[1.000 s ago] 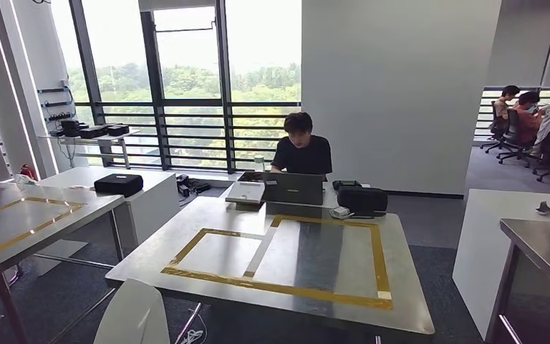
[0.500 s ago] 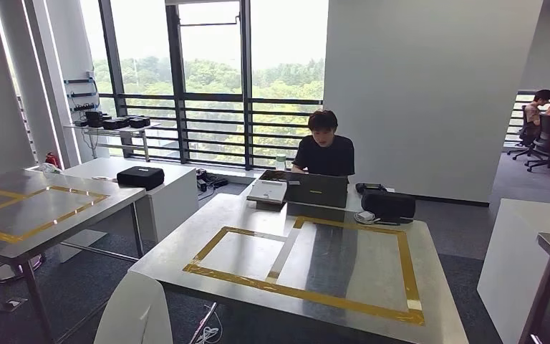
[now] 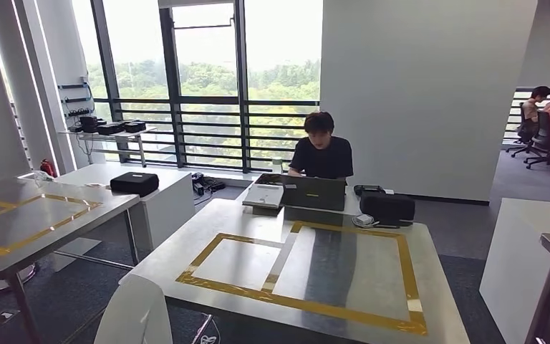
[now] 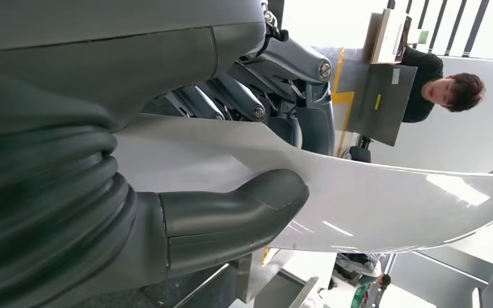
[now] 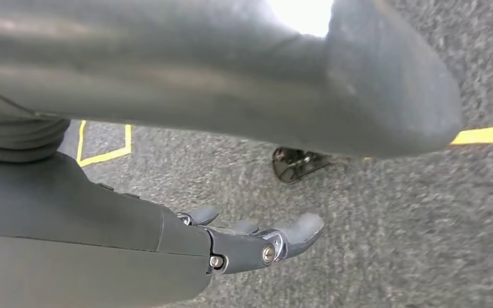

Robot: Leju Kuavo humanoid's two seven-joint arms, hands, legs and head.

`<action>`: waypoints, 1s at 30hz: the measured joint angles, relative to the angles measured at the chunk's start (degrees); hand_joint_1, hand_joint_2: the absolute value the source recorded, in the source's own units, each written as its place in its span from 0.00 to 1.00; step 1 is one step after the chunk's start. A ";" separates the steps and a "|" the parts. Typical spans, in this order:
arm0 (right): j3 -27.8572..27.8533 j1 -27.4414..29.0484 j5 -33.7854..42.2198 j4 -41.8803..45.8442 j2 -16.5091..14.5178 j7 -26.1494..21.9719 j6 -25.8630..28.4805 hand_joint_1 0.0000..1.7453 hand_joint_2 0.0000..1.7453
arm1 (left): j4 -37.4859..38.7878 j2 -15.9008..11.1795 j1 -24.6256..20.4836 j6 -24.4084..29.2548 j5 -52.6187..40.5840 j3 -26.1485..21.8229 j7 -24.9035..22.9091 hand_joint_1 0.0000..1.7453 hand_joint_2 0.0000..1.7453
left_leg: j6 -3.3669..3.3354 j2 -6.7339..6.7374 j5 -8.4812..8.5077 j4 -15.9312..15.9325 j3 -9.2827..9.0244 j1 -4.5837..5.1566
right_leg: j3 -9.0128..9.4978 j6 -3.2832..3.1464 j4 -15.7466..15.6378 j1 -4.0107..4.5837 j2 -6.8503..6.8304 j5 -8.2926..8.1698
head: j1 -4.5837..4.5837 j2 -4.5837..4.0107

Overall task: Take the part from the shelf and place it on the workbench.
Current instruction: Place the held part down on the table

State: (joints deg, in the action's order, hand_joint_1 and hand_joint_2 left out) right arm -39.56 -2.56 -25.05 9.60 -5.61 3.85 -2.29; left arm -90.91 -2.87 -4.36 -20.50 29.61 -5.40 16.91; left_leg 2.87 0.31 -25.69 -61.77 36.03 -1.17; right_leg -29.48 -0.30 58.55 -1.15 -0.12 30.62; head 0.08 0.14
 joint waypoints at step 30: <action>-0.22 0.40 -0.35 0.00 -0.19 0.00 -0.25 0.00 0.00 | 0.18 -0.15 0.36 -0.44 0.29 0.16 -0.03 1.00 1.00 | -0.86 -0.39 -2.48 -1.46 0.70 0.72 | 1.59 -1.26 -0.20 0.79 0.36 0.79 | 0.26 -0.04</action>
State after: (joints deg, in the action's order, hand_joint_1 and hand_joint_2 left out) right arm -39.78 -2.16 -25.40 9.60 -5.80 3.85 -2.54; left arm -90.73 -3.03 -4.00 -20.94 29.90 -5.24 16.88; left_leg 2.00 -0.07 -28.17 -63.23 36.73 -0.45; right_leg -27.90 -1.56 58.35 -0.36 0.23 31.40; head 0.34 0.09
